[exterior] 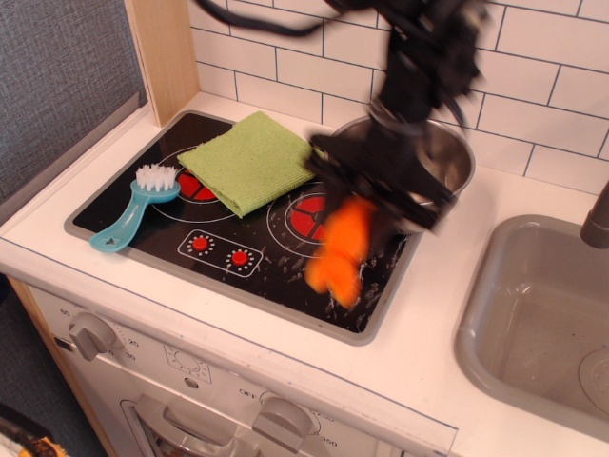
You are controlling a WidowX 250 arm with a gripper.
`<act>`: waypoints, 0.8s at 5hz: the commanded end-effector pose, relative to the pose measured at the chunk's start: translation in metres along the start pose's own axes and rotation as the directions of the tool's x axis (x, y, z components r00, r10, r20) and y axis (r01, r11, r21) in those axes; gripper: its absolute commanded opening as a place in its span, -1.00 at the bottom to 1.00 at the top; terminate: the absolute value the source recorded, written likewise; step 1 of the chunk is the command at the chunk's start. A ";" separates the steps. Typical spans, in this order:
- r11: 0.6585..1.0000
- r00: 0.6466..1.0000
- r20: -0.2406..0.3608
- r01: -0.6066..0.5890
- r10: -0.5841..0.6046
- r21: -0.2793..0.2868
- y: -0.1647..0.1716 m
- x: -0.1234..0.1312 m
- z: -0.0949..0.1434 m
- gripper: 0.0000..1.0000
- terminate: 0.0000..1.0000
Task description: Move the fish to lower middle of cooktop
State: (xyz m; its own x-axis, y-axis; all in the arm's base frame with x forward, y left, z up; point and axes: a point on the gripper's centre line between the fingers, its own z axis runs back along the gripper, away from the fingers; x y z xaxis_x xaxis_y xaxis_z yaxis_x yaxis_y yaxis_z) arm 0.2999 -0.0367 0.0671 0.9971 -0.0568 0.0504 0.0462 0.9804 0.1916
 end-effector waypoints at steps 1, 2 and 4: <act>0.968 0.980 0.090 0.192 -0.180 -0.162 0.062 0.005 -0.038 -1.00 -1.00; 0.958 0.980 0.078 0.194 -0.182 -0.211 0.067 0.004 -0.050 -1.00 -1.00; 0.954 0.974 0.087 0.221 -0.207 -0.204 0.062 0.001 -0.046 1.00 -1.00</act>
State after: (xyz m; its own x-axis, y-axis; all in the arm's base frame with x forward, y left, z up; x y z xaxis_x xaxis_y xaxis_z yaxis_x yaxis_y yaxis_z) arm 0.2968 0.0342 0.0228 0.9636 -0.2631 0.0464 0.2646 0.9639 -0.0282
